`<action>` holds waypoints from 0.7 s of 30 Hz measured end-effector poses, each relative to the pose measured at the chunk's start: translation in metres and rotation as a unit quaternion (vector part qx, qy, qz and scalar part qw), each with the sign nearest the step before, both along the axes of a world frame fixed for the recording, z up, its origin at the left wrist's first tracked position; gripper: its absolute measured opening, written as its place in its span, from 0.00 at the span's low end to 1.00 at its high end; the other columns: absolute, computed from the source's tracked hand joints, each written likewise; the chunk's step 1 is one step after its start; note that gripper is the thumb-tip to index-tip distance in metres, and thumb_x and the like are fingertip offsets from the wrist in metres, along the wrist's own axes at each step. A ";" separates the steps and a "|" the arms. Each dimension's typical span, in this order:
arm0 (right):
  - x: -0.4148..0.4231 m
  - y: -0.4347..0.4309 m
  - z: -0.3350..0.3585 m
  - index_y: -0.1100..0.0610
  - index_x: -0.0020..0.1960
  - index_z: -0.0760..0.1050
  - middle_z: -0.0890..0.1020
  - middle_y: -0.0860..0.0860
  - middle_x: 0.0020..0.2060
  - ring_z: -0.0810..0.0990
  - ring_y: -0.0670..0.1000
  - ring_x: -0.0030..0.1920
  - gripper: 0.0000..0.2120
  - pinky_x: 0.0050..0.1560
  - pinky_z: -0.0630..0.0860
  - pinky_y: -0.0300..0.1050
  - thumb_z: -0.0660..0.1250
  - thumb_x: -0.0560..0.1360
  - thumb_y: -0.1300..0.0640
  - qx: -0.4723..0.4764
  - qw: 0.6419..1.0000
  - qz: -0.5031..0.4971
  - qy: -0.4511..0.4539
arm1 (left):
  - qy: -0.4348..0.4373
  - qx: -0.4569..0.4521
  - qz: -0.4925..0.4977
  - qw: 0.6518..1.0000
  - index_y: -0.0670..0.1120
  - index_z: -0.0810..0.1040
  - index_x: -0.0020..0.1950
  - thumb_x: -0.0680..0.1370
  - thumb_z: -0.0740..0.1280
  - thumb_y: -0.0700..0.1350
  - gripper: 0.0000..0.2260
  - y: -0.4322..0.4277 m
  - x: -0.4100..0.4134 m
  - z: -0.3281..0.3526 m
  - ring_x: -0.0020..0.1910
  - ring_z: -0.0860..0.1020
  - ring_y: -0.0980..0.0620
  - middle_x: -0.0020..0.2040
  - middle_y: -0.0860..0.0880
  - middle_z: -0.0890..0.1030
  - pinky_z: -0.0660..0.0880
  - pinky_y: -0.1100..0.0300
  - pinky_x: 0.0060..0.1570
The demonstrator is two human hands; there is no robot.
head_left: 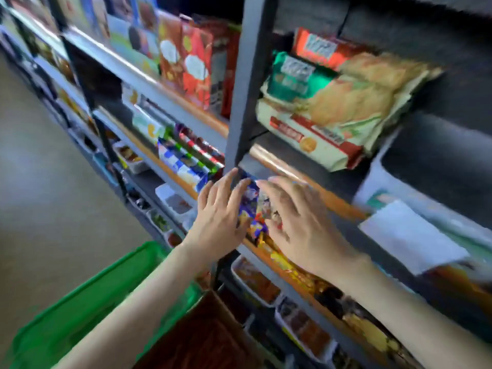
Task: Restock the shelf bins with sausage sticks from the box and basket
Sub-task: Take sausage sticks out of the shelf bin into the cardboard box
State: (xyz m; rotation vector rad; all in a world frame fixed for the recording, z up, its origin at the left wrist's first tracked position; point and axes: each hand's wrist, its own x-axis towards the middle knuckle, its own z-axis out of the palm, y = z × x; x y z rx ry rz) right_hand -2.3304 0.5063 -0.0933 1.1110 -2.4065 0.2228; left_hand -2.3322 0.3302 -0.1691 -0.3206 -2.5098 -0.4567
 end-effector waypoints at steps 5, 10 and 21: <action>-0.003 0.060 0.086 0.59 0.69 0.68 0.73 0.56 0.62 0.71 0.56 0.61 0.25 0.62 0.66 0.49 0.65 0.72 0.58 -0.022 0.995 -0.056 0.085 | 0.112 0.002 -0.105 0.988 0.42 0.63 0.67 0.72 0.61 0.53 0.26 0.070 -0.043 0.091 0.61 0.67 0.41 0.66 0.38 0.69 0.61 0.48 0.59; -0.031 0.123 0.132 0.59 0.67 0.68 0.71 0.55 0.62 0.71 0.56 0.61 0.20 0.62 0.66 0.48 0.61 0.75 0.61 -0.067 0.987 -0.147 0.019 | 0.150 0.014 -0.174 0.973 0.42 0.71 0.66 0.73 0.61 0.50 0.23 0.122 -0.072 0.135 0.60 0.69 0.43 0.66 0.42 0.72 0.62 0.50 0.59; -0.088 0.186 0.085 0.49 0.77 0.51 0.55 0.48 0.76 0.51 0.47 0.74 0.37 0.66 0.42 0.31 0.66 0.74 0.60 0.273 0.906 -0.141 -0.290 | 0.004 0.049 -0.231 0.972 0.52 0.61 0.72 0.72 0.49 0.66 0.32 0.147 -0.105 0.129 0.73 0.55 0.46 0.73 0.46 0.59 0.46 0.44 0.71</action>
